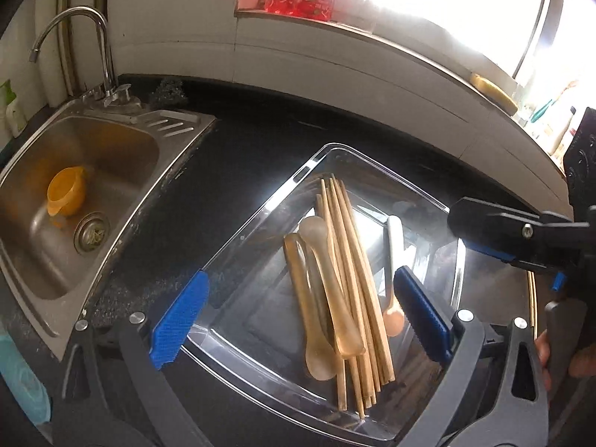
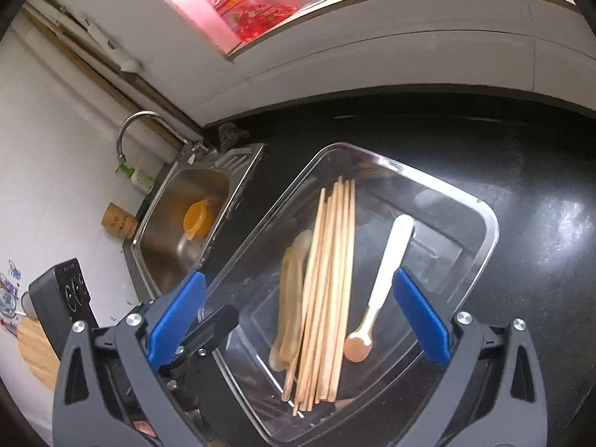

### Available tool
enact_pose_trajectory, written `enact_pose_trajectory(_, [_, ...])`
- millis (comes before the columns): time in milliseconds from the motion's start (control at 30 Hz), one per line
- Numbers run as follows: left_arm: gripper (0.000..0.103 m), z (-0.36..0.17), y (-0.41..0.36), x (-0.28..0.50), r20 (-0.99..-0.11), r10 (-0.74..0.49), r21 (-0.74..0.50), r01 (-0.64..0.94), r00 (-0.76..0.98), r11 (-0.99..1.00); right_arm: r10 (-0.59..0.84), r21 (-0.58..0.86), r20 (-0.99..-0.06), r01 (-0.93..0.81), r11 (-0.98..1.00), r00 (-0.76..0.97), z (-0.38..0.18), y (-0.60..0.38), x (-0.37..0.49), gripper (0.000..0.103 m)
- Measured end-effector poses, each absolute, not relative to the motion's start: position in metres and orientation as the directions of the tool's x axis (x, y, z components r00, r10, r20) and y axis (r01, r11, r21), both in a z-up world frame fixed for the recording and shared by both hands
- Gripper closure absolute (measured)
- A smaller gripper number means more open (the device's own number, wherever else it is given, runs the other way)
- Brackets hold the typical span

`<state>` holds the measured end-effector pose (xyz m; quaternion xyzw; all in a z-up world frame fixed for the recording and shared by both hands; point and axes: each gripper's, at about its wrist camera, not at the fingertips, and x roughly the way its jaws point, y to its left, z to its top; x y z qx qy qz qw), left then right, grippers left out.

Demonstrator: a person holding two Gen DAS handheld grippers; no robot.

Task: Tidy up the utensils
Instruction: 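Open both tools and move them back to the last two chopsticks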

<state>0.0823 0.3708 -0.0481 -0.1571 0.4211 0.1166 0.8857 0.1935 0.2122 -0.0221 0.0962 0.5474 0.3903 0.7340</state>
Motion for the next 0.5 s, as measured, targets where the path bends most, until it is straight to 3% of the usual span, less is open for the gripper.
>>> enact_pose_trajectory(267, [0.006,-0.037,0.365,0.075,-0.772,0.098,-0.168,-0.35,0.628,0.922,0.668,0.55,-0.738,-0.486,0.679,0.099,-0.013,0.206,0.186,0.006])
enact_pose_trajectory(500, [0.006,-0.022,0.336,0.064,-0.75,0.099,-0.17,-0.336,0.654,0.926,0.609,0.461,-0.766,-0.485,0.743,0.206,0.004,0.145,0.183,0.006])
